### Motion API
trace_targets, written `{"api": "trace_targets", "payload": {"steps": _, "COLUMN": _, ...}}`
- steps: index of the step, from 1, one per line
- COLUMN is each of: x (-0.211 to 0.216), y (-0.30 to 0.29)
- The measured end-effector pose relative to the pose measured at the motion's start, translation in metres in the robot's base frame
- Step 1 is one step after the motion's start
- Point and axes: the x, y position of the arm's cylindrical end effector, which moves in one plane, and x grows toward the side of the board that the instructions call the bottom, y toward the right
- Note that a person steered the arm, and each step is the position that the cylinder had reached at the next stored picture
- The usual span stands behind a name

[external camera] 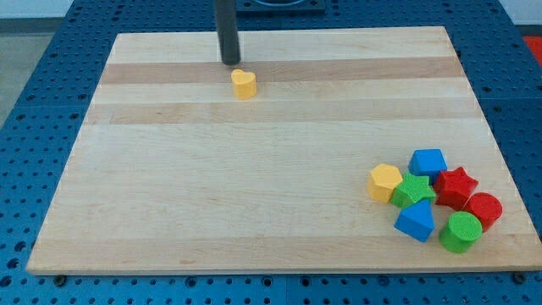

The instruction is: Push the yellow heart towards the group of blocks

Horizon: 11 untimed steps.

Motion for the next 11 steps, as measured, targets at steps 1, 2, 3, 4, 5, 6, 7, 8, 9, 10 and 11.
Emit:
{"api": "trace_targets", "payload": {"steps": 1, "x": 0.011, "y": -0.015}}
{"api": "trace_targets", "payload": {"steps": 2, "x": 0.029, "y": -0.015}}
{"api": "trace_targets", "payload": {"steps": 3, "x": 0.037, "y": -0.015}}
{"api": "trace_targets", "payload": {"steps": 4, "x": 0.041, "y": -0.010}}
{"api": "trace_targets", "payload": {"steps": 5, "x": 0.048, "y": 0.003}}
{"api": "trace_targets", "payload": {"steps": 6, "x": 0.056, "y": 0.018}}
{"api": "trace_targets", "payload": {"steps": 7, "x": 0.065, "y": 0.035}}
{"api": "trace_targets", "payload": {"steps": 8, "x": 0.080, "y": 0.050}}
{"api": "trace_targets", "payload": {"steps": 9, "x": 0.092, "y": 0.068}}
{"api": "trace_targets", "payload": {"steps": 10, "x": 0.094, "y": 0.089}}
{"api": "trace_targets", "payload": {"steps": 11, "x": 0.101, "y": 0.109}}
